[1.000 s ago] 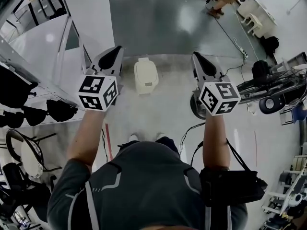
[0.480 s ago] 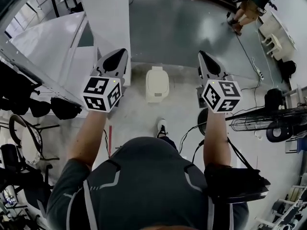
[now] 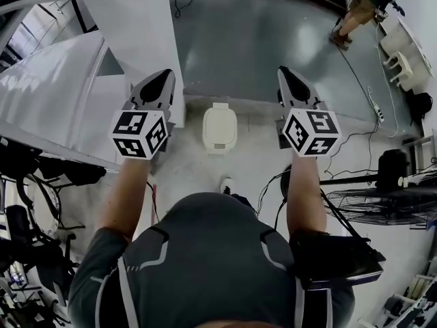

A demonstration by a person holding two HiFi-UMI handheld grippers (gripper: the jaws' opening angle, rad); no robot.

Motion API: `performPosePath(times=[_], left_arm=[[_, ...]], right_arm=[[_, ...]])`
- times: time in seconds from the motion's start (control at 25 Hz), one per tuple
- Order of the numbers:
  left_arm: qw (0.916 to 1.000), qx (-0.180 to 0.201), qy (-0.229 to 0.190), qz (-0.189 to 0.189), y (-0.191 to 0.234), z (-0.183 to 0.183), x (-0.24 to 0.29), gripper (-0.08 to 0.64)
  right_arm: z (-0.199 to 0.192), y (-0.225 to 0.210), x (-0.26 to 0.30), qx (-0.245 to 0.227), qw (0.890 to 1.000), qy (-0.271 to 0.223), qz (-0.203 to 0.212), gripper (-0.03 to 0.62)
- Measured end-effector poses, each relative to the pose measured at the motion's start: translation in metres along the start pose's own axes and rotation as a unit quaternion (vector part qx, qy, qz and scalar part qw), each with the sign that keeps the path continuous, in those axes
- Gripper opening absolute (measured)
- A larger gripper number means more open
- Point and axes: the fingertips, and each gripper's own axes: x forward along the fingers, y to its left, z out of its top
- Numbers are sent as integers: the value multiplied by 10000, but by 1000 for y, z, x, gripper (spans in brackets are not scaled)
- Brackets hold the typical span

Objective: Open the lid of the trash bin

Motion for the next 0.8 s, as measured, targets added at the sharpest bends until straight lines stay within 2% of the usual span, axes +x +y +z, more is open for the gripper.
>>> performPosePath(times=[0.28,0.44,0.64,0.8], left_arm=[[9997,28,89,236,-20,-1,68,9],[9997,-36,181,175,-26,-9,93,11],[9997,-46,214,136,-8,-19,115,11],[9992,-90,384,-65,18,-31,130,11]], right_arm=[[-17,-60,21,258,9996,95,34,29],[-26,-80,30,340,9994,108,42,29],[-40,-84,52,354,9989,295,-24,31],[-47,-77,78,431,9982,407,-120,31]])
